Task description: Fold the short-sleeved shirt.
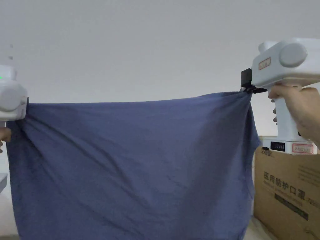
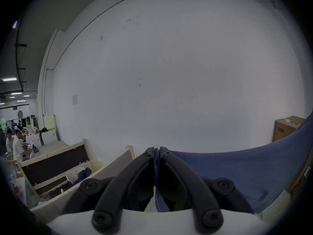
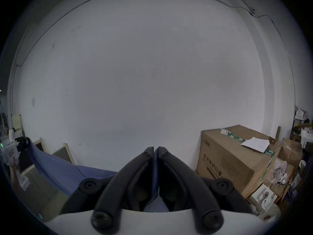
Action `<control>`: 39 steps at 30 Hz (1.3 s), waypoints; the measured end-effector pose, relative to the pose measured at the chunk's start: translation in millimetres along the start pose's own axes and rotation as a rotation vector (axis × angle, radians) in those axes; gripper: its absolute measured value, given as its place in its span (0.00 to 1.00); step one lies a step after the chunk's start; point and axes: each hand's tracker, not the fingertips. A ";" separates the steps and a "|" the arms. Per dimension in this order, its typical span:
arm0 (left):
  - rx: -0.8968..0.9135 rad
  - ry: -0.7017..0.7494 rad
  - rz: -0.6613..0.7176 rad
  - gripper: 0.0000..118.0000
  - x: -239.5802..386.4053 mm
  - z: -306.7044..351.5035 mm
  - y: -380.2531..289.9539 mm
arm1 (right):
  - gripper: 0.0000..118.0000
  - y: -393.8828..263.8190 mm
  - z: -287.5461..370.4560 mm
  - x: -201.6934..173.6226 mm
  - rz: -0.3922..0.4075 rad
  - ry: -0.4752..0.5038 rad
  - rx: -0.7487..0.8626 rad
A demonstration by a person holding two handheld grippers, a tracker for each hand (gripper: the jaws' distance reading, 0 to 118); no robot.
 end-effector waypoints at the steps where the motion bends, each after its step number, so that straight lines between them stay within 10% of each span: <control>1: -0.026 -0.003 -0.019 0.03 3.8 -7.8 -17.7 | 0.05 -12.5 -12.1 0.1 0.025 -0.009 -0.042; 18: -0.631 -0.079 -0.230 0.03 71.2 -57.6 -379.5 | 0.04 -405.1 -142.0 34.3 -0.098 0.035 -0.742; 39: -0.746 -0.186 -0.315 0.03 -47.0 219.6 -460.9 | 0.04 -540.3 159.3 66.1 -0.104 0.069 -0.912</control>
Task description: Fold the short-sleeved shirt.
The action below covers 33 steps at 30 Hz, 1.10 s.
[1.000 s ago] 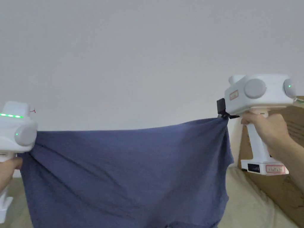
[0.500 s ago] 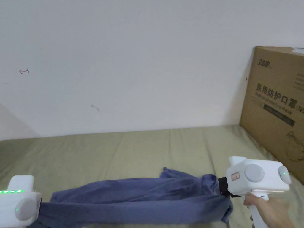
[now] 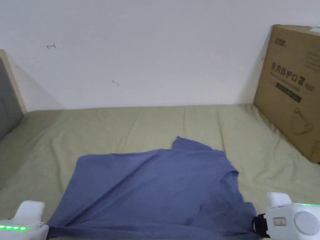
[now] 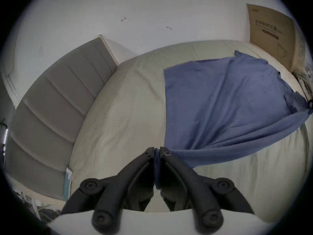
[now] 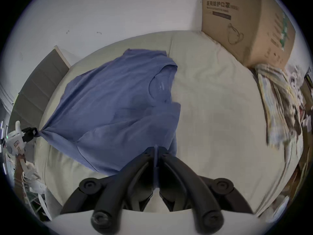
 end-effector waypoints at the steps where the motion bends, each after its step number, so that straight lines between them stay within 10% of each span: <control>1: -0.004 0.001 -0.010 0.03 -0.7 10.4 -16.4 | 0.04 -19.8 8.4 1.7 0.003 0.008 -0.004; 11: -0.068 -0.035 0.028 0.09 -6.4 34.7 -92.3 | 0.04 -108.3 25.9 6.9 -0.061 0.014 -0.049; 13: -0.071 -0.023 0.043 0.48 -1.3 33.9 -94.6 | 0.14 -106.1 24.6 4.2 -0.066 0.005 -0.043; 15: -0.076 -0.044 0.101 0.89 -5.3 33.3 -95.3 | 0.44 -109.1 34.4 -5.7 -0.049 -0.027 -0.036; 22: -0.022 -0.130 0.206 0.84 -11.4 69.8 -94.3 | 0.52 -99.7 53.8 -6.7 -0.052 0.005 0.045; 24: -0.011 -0.174 0.257 0.63 -13.7 82.5 -95.2 | 0.41 -98.2 55.3 -7.4 -0.023 0.013 0.066; 26: 0.018 -0.205 0.278 0.14 -13.5 94.2 -99.9 | 0.04 -99.2 62.3 -19.6 0.055 -0.016 0.099; 27: 0.016 -0.202 0.274 0.04 -11.4 97.5 -104.1 | 0.01 -101.8 64.8 -25.2 0.077 -0.038 0.110; 33: -0.058 -0.231 0.285 0.00 5.3 96.2 -138.2 | 0.00 -125.2 54.9 -53.0 0.089 0.017 0.089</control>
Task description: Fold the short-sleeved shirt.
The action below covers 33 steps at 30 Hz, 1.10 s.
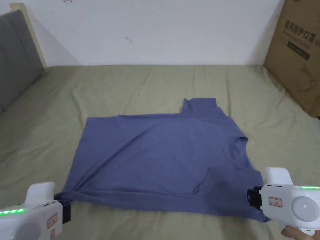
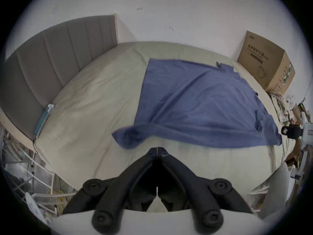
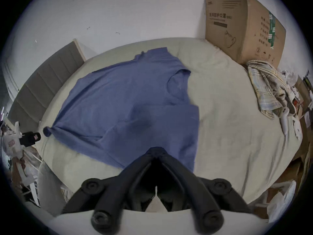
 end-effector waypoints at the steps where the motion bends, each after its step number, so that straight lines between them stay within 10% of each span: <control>1: -0.012 0.006 -0.004 0.00 -0.2 -3.4 -3.5 | 0.00 -2.0 -4.3 -2.4 0.030 -0.004 -0.024; 6: -0.028 0.013 -0.001 0.06 -8.5 -8.5 -1.7 | 0.00 -1.1 -8.2 -3.4 0.014 0.015 -0.035; 9: -0.020 0.024 0.017 0.72 -19.2 -12.4 12.3 | 0.00 2.1 -9.8 -4.2 0.012 0.013 -0.037; 10: -0.012 0.027 0.028 0.79 -23.6 -14.9 16.9 | 0.00 2.5 -9.1 -3.3 0.021 0.001 -0.037; 15: -0.011 0.012 0.103 0.68 -44.3 -40.6 37.9 | 0.00 4.6 -14.1 0.8 0.017 -0.005 -0.052; 18: -0.070 -0.077 0.116 0.00 -47.2 -62.1 38.7 | 0.00 3.2 -16.1 4.6 -0.007 -0.003 -0.064; 26: -0.069 -0.018 0.070 0.00 -35.9 -55.1 36.3 | 0.01 2.5 -7.0 16.5 -0.039 -0.003 -0.059; 30: -0.070 -0.007 0.057 0.00 -36.4 -52.7 38.9 | 0.26 6.7 3.3 23.1 -0.058 -0.032 -0.011; 31: -0.071 -0.004 0.056 0.00 -36.2 -52.3 38.8 | 0.54 7.4 3.1 25.4 -0.051 -0.036 -0.012; 33: -0.071 0.000 0.055 0.00 -36.6 -52.5 38.6 | 0.60 5.2 2.1 30.4 -0.050 -0.057 -0.011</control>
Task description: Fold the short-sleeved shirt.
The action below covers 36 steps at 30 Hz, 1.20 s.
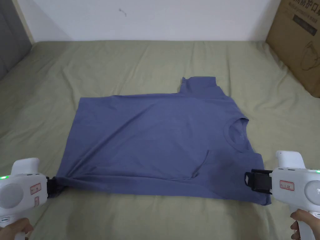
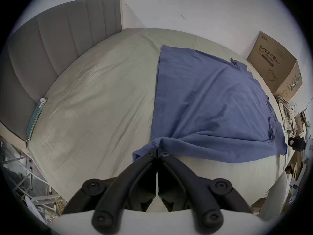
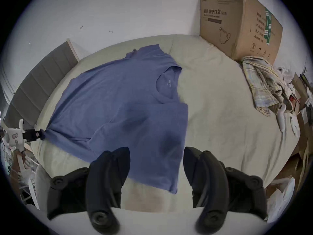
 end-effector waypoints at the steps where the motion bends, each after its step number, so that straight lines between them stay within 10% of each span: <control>1: 0.000 0.003 -0.003 0.00 1.4 0.0 0.1 | 0.60 0.4 -5.4 3.2 -0.010 -0.006 -0.025; 4: 0.000 0.009 -0.013 0.00 2.6 1.2 -0.2 | 0.56 -12.1 -14.9 9.4 -0.040 0.060 -0.097; 7: -0.002 0.013 -0.019 0.00 2.5 0.8 -0.2 | 0.02 -24.1 -32.2 6.5 -0.011 0.018 -0.167; 25: 0.031 0.075 -0.050 0.00 1.8 4.2 60.9 | 0.02 77.8 -6.1 -0.1 -0.044 0.068 -0.021; 36: -0.051 0.131 -0.161 0.09 26.2 -73.3 119.4 | 0.02 150.9 -112.1 13.5 -0.073 0.020 -0.135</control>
